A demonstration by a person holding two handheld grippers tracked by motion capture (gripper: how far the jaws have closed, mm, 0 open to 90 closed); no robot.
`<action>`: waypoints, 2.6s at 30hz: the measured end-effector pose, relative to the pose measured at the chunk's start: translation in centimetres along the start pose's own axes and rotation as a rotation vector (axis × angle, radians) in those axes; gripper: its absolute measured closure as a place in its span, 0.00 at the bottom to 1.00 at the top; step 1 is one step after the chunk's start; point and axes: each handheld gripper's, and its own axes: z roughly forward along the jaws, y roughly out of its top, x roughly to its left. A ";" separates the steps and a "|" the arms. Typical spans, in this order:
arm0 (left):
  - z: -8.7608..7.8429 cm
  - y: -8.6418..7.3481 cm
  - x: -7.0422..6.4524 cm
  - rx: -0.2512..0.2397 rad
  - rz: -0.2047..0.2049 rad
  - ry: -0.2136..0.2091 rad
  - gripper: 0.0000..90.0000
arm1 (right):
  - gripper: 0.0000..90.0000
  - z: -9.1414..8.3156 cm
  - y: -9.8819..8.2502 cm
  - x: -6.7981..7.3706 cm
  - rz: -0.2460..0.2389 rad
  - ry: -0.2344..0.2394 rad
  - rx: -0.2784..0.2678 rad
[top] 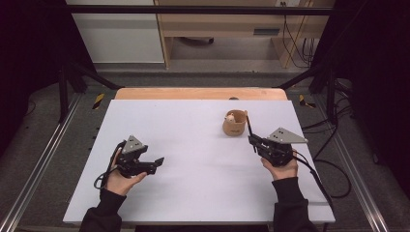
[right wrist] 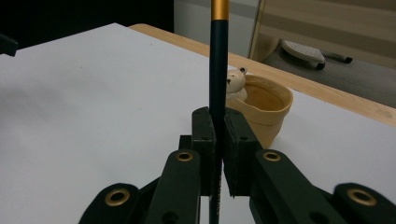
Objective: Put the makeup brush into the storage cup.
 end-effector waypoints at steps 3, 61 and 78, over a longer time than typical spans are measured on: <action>0.0 0.0 0.0 0.001 0.004 0.001 0.23 | 0.93 0.2 0.1 -0.2 0.006 -0.009 -0.004; 0.3 -0.2 0.1 0.032 0.021 0.006 0.15 | 0.93 5.5 1.9 -3.9 0.144 -0.135 -0.055; 0.4 -0.2 0.1 0.039 0.030 0.009 0.15 | 0.93 7.2 2.9 -4.6 0.174 -0.155 -0.084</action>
